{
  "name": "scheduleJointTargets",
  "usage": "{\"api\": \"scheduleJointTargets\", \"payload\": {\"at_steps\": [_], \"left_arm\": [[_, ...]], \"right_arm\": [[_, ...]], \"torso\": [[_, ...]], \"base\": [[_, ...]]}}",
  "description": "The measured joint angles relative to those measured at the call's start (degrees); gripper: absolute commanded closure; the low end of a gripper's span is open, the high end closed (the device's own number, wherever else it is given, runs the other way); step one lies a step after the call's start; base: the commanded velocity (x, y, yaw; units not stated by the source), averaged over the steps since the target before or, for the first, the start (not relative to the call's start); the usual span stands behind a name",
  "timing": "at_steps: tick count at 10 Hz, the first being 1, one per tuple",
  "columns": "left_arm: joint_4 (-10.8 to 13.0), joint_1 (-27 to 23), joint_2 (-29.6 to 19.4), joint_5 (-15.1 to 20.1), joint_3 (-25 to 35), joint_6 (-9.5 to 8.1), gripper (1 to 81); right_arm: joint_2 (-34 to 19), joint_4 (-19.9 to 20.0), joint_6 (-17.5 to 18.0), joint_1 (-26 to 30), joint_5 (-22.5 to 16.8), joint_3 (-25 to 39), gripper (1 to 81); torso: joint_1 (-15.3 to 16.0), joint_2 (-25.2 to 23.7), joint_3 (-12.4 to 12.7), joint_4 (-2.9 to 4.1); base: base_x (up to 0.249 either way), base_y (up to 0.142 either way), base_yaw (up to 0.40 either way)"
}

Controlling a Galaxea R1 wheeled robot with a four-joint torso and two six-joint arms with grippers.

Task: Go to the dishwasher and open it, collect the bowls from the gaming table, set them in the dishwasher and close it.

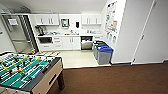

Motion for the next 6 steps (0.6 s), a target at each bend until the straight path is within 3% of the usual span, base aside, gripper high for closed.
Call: {"api": "scheduleJointTargets", "payload": {"at_steps": [6], "left_arm": [[0.0, 0.2, 0.0, 0.0, 0.0, 0.01, 81.1]], "right_arm": [[-0.1, 0.0, 0.0, 0.0, 0.0, 0.0, 81.1]], "torso": [[0.0, 0.0, 0.0, 0.0]], "base": [[0.149, 0.0, 0.0]]}}
